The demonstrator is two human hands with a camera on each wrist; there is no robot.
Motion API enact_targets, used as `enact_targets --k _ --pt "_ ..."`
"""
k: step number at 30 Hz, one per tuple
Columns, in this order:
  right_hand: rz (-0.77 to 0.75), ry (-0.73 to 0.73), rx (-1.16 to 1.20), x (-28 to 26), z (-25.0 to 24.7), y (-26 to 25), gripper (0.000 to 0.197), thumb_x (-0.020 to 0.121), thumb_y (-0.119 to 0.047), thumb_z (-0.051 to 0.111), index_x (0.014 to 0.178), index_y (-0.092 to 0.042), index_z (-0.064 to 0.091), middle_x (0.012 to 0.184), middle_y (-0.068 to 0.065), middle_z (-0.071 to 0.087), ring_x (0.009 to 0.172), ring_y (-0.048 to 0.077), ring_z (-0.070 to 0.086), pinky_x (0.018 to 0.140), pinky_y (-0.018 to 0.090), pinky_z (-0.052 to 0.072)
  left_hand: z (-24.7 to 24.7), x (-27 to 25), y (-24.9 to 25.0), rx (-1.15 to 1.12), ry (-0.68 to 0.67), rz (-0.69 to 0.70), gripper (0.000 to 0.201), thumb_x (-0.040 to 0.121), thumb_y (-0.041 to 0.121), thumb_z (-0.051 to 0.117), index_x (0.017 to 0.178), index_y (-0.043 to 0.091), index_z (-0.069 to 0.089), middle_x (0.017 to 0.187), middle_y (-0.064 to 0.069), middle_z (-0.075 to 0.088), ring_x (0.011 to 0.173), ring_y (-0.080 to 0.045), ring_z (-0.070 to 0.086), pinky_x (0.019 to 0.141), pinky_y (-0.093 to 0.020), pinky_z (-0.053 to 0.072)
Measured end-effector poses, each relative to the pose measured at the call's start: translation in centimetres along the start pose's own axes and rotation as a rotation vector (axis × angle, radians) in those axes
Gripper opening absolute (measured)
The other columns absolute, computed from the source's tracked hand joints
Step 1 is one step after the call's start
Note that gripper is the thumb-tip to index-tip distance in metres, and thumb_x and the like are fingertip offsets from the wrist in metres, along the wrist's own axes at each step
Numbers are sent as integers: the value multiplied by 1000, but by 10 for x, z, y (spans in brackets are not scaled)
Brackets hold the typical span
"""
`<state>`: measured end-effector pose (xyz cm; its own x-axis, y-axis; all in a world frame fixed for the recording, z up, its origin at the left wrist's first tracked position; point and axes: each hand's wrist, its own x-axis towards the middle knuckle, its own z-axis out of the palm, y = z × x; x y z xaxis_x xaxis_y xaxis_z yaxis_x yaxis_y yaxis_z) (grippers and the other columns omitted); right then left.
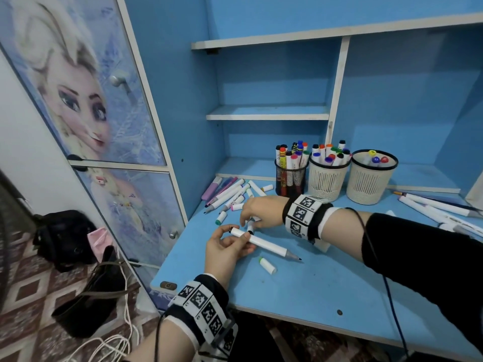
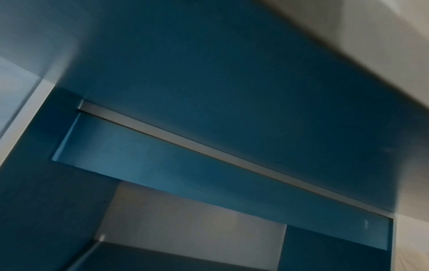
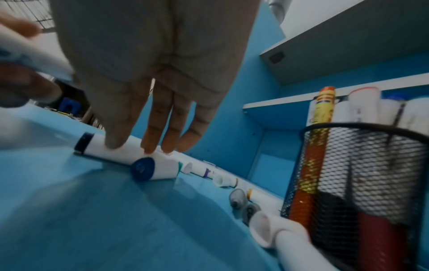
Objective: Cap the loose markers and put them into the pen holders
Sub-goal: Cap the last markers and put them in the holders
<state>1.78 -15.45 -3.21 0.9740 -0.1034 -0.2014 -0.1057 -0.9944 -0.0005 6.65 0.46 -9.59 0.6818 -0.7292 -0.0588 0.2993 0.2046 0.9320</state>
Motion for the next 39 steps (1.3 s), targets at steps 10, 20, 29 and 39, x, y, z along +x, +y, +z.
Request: enact_targets --k 10,20,29,39 --pt "84 23 100 0 -3 4 27 84 -17 65 111 -13 65 112 5 62 108 21 54 91 34 45 -1 2 -1 22 5 -1 25 81 -3 67 102 3 54 64 -16 66 56 -23 68 64 -28 59" --pt "259 504 503 -79 -25 0 35 84 -15 69 117 -21 61 83 -4 58 70 6 52 64 10 41 -6 1 4 -36 8 -77 23 82 -2 66 102 1 55 75 -20 68 61 -23 69 65 -27 59" --pt "471 792 1147 -168 -10 -28 22 81 -2 69 90 -19 60 92 20 66 78 21 63 82 37 54 0 -5 20 -117 -45 -99 21 84 -4 61 103 3 56 71 -16 70 65 -21 70 64 -23 59" --pt "446 1185 1801 -196 13 -53 15 87 7 57 99 -3 55 92 20 72 85 29 70 73 24 58 39 -25 60 -147 -167 50 25 84 -4 60 107 4 54 77 -13 72 68 -26 71 71 -27 59"
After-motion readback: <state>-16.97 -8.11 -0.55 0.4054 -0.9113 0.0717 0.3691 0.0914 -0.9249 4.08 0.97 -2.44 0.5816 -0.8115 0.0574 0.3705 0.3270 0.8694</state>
